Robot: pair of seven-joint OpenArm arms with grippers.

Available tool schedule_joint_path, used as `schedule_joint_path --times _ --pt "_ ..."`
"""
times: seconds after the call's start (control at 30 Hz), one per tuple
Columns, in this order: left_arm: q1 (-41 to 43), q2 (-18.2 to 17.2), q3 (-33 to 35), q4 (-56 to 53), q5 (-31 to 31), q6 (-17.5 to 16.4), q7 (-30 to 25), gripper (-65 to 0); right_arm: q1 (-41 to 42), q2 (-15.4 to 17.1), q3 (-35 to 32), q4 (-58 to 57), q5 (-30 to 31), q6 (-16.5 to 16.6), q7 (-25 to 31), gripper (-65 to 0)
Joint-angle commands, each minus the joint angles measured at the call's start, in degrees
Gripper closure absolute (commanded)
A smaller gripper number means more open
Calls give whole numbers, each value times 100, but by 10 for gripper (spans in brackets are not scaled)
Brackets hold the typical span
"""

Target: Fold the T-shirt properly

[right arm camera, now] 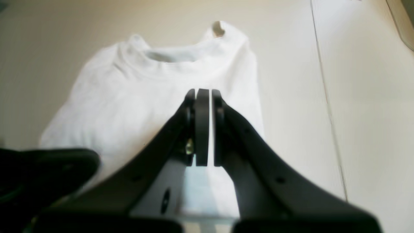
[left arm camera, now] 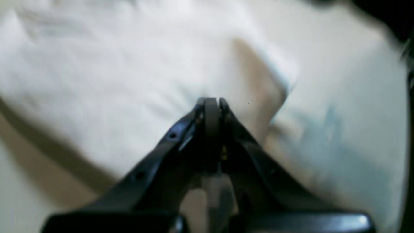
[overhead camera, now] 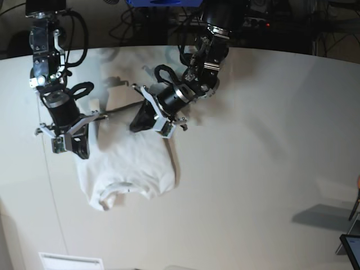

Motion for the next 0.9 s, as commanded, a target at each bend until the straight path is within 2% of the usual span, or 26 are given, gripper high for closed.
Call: schedule_joint_path --times 0.0,0.07,0.13,0.27,0.47,0.53,0.87 --pt "-121 38 -12 -116 115 -26 -181 0 107 -55 16 -2 28 176 165 -20" --pt "-235 46 -12 -424 247 -26 -304 0 212 -161 68 -187 10 422 165 -20" --pt "-314 46 -12 -503 265 36 -313 0 274 -170 42 -345 10 510 174 -20" --pt "-464 46 6 -503 317 379 -313 0 405 -170 24 -626 10 528 200 -20" --pt "-675 -6 -3 -538 326 388 -278 0 713 -117 68 -1251 10 528 209 -20" --pt "-719 -33 -3 -661 317 388 -67 0 801 -73 77 -1488 10 537 227 -20" --pt "-921 -41 -12 -1206 317 388 -14 0 924 305 77 -2640 28 537 965 -20"
